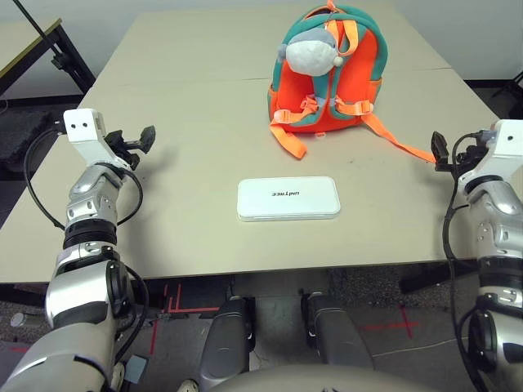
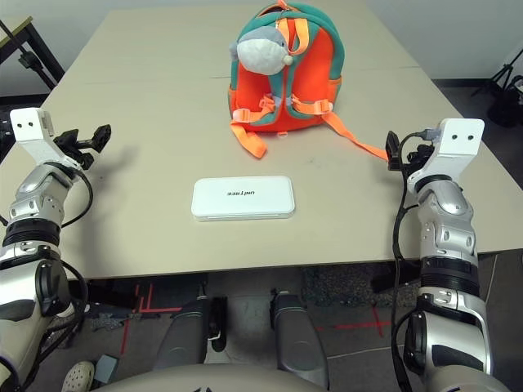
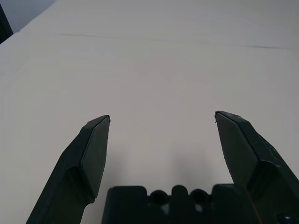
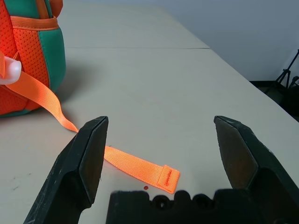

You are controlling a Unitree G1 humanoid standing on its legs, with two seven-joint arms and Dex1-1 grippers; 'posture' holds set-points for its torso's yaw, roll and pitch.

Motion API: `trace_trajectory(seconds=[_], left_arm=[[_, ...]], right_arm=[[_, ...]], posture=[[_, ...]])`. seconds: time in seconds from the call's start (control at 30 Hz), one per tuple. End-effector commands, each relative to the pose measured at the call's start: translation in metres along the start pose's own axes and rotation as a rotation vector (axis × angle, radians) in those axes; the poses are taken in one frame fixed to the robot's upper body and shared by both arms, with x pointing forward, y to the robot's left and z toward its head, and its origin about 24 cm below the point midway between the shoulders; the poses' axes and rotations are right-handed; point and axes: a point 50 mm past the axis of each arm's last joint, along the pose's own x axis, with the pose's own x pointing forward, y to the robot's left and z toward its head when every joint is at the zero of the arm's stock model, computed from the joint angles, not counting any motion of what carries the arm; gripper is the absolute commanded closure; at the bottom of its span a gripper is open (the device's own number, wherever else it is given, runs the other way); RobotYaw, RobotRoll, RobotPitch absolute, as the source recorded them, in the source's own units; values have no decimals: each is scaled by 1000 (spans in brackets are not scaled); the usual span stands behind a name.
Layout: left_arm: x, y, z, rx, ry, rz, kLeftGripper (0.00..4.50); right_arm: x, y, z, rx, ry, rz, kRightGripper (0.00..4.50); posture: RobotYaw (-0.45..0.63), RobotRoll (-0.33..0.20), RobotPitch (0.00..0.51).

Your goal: Put the pencil case into the backpack and zip it.

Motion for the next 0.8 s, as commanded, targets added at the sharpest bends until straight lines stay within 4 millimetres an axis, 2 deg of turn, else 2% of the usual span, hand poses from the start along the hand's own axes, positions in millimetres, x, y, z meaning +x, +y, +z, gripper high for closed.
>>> trace_trajectory(seconds=[0.03, 0.33, 0.57, 0.8], left_arm=[[-3, 4, -1, 12, 10, 2, 0], [-3, -2, 3, -12, 12, -40, 0], [-4, -21, 18, -111, 56, -185, 0], [-19, -55, 25, -341, 381, -411, 0]], right_arm=[[0, 0, -5, 2, 12, -8, 28], [3, 7, -6, 10, 12, 20, 28], [5, 8, -6, 5, 15, 29, 28], [7, 13, -4, -9, 14, 61, 28]], posture=[[-118, 0, 142], [-90, 0, 147], [-82, 0, 149], [-86, 0, 140]])
